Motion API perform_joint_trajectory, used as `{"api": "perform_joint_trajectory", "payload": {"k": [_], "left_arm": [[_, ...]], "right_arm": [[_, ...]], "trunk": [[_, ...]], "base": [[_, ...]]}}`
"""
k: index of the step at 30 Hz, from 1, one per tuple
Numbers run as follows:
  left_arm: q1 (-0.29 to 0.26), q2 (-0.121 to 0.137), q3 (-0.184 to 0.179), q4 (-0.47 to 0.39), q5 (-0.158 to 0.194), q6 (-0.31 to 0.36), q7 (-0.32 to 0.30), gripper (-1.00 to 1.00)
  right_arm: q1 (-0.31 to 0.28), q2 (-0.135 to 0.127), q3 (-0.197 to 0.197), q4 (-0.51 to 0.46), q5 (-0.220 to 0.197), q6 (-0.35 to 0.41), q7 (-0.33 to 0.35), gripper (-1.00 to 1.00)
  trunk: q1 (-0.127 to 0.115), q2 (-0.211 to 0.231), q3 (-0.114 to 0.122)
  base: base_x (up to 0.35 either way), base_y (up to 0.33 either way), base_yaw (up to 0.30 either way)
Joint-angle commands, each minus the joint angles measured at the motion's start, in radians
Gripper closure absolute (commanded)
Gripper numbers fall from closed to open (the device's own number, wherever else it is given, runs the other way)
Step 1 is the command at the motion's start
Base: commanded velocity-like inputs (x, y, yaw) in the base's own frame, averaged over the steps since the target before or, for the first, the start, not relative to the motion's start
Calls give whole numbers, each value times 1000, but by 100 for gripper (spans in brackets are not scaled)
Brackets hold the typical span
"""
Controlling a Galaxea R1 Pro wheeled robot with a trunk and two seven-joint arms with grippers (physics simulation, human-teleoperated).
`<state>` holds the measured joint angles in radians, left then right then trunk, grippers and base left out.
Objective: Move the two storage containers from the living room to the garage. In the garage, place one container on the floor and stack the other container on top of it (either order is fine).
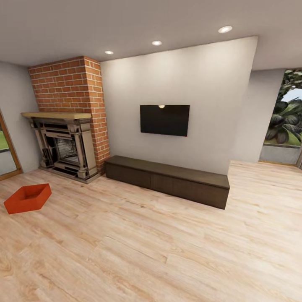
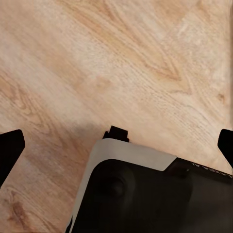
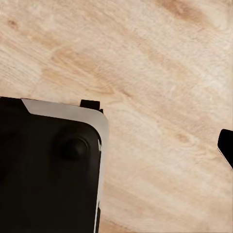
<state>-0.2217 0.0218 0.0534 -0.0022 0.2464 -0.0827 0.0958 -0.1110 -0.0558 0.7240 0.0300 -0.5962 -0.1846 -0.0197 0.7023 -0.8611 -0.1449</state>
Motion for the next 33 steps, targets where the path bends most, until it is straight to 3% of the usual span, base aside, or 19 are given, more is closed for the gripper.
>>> {"api": "perform_joint_trajectory", "payload": {"k": [1, 12, 33], "left_arm": [[-1, 0, 5, 1, 1, -4, 1, -100], [-1, 0, 5, 1, 1, -5, 1, -100], [-1, 0, 5, 1, 2, -6, 1, -100]], "right_arm": [[-1, 1, 8, 2, -6, -3, -1, -100], [-1, 2, 9, 2, -3, -12, 5, -100], [-1, 2, 5, 2, -11, -15, 3, -100]], "trunk": [[1, -1, -1], [1, -1, -1], [1, -1, -1]], "base": [[321, 0, 0], [321, 0, 21], [321, 0, 265]]}}
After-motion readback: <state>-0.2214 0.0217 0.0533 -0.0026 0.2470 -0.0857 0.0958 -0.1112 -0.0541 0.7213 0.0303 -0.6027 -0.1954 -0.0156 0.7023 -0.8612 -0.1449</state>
